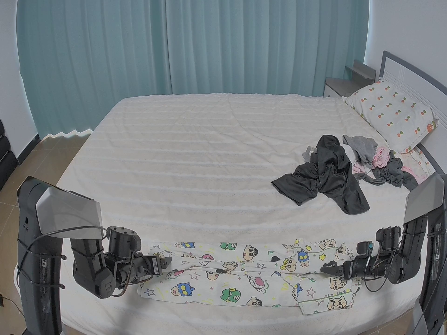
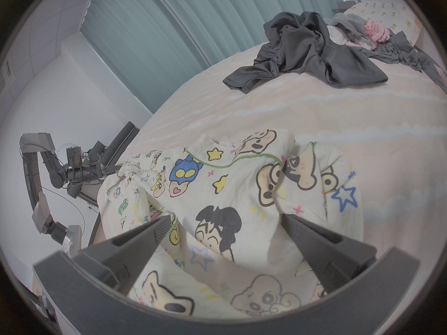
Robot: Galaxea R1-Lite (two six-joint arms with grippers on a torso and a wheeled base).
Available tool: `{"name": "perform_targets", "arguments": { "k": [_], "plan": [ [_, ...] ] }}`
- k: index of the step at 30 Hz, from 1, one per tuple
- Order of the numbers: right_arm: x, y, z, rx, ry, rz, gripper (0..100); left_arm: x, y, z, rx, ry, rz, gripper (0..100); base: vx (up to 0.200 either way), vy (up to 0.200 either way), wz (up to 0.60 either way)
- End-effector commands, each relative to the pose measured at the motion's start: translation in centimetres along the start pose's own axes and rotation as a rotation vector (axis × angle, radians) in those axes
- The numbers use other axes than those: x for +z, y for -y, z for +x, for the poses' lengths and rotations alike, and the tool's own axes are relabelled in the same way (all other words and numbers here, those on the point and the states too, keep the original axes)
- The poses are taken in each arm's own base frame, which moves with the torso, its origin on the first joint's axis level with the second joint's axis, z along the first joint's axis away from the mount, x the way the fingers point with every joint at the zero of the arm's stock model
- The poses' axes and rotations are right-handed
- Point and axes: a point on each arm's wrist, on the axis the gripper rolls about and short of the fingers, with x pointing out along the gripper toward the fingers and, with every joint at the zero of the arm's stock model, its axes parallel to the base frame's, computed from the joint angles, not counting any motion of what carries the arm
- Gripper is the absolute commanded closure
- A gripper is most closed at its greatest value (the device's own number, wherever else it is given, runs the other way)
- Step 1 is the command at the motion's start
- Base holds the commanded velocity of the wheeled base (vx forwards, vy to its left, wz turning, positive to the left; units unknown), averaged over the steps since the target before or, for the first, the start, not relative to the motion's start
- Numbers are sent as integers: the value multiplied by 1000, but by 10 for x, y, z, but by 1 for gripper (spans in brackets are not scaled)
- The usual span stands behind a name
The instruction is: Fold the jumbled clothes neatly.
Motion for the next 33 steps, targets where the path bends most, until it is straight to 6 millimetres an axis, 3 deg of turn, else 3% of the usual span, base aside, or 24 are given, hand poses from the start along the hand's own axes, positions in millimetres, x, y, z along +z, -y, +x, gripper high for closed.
{"name": "perform_targets", "arguments": {
  "k": [1, 5, 8, 12, 13, 15, 19, 23, 30, 33],
  "plan": [
    [9, -5, -23, -22, 48, 0, 0, -6, -18, -11, 28, 5, -35, 0, 0, 0, 0],
    [10, -6, -35, -41, 65, 8, 0, -5, -29, -18, 10, 18, -65, 0, 0, 0, 0],
    [17, -4, -54, -76, 119, 18, 0, 0, -52, -28, 7, 68, -149, 0, 0, 0, 0],
    [20, -3, -58, -82, 139, 14, 0, 2, -55, -29, 1, 87, -202, 0, 0, 0, 0],
    [28, -8, -63, -73, 175, 32, 0, 10, -56, -36, -53, 125, -349, 0, 0, 0, 0],
    [33, -14, -62, -54, 189, 53, 0, 11, -54, -39, -81, 128, -412, 0, 0, 0, 0],
    [46, -48, -45, 62, 186, 141, 0, 14, -41, -49, -200, 92, -630, 0, 0, 0, 0],
    [46, -63, -22, 105, 164, 182, 0, 20, -40, -52, -234, 99, -682, 0, 0, 0, 0],
    [22, -50, 15, 101, 94, 269, 0, 18, -39, -52, -232, 90, -672, 0, 0, 0, 0],
    [14, -45, 21, 37, 95, 278, 0, 17, -39, -52, -230, 89, -668, 0, 0, 0, 0]
  ]
}}
